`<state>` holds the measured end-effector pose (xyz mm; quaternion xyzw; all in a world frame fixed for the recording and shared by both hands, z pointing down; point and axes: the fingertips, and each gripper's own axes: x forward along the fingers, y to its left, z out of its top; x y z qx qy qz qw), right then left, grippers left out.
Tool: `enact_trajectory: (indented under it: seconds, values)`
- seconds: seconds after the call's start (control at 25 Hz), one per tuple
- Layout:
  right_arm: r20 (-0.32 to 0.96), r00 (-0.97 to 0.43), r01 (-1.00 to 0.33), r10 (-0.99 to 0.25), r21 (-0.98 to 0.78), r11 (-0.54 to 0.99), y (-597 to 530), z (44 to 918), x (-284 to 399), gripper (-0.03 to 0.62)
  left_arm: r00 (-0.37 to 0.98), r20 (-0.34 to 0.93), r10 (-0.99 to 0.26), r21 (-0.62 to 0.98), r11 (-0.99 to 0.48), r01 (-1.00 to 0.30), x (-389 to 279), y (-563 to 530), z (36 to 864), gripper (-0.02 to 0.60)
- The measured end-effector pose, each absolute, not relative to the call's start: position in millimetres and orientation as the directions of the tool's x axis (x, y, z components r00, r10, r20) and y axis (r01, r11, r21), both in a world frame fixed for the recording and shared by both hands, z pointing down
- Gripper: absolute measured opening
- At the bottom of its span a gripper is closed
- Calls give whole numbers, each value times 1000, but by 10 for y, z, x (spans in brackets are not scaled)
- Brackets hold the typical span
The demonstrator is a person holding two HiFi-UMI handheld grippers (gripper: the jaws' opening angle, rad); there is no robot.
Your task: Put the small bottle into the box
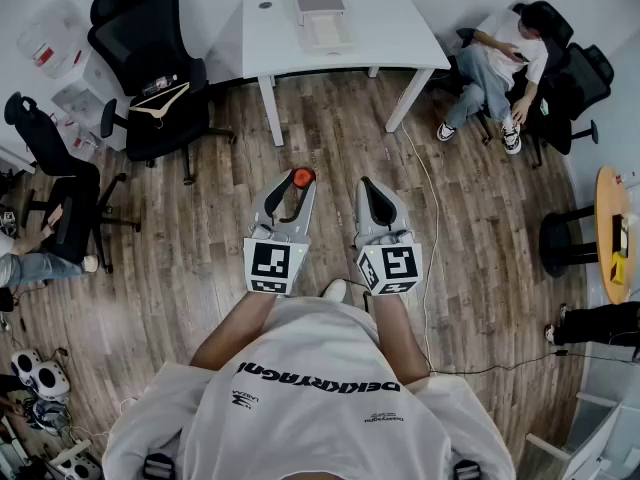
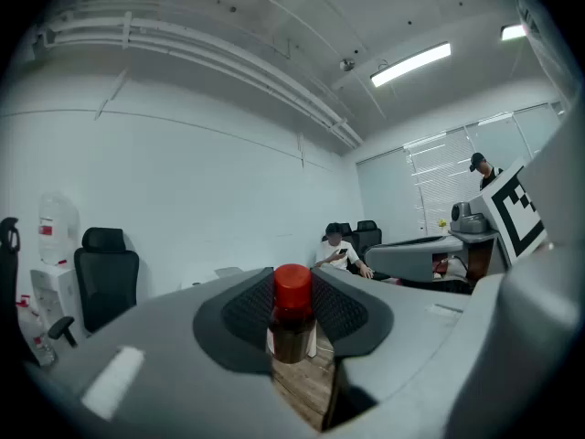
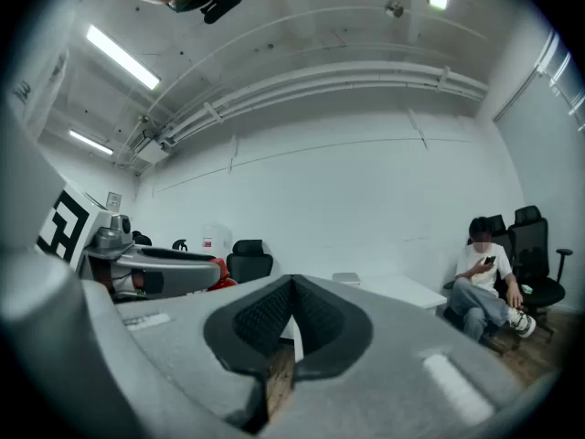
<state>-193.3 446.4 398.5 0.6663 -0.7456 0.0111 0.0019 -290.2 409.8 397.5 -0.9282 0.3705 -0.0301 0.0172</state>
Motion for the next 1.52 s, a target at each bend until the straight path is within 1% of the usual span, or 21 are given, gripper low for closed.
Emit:
enact_trajectory:
  seconds: [0.32, 0.64, 1.12, 1.32, 1.52]
  values:
    - [-7, -150, -988, -989, -41, 151, 4476, 3983, -1739, -2, 714, 35, -700, -57, -714, -697, -2725, 4086, 3982, 130]
    - [-20, -209, -976, -978, -61, 210, 4502, 4019, -1403, -2, 709, 30, -704, -72, -709, -701, -2353, 4115, 4007, 130]
    - [-20, -196, -976, -980, -88, 197, 4501, 4261, -801, -2, 722, 36, -691, -66, -723, -688, -1886, 4127, 4220, 129]
    - [-2, -206, -974, -979, -93, 205, 4327, 4398, -658, -2, 710, 42, -703, -45, -712, -701, -1785, 3935, 4349, 129]
    - [11, -217, -975, -976, -59, 216, 4047, 4487, -530, -2, 702, 37, -711, -22, -703, -711, -1653, 3662, 4447, 129]
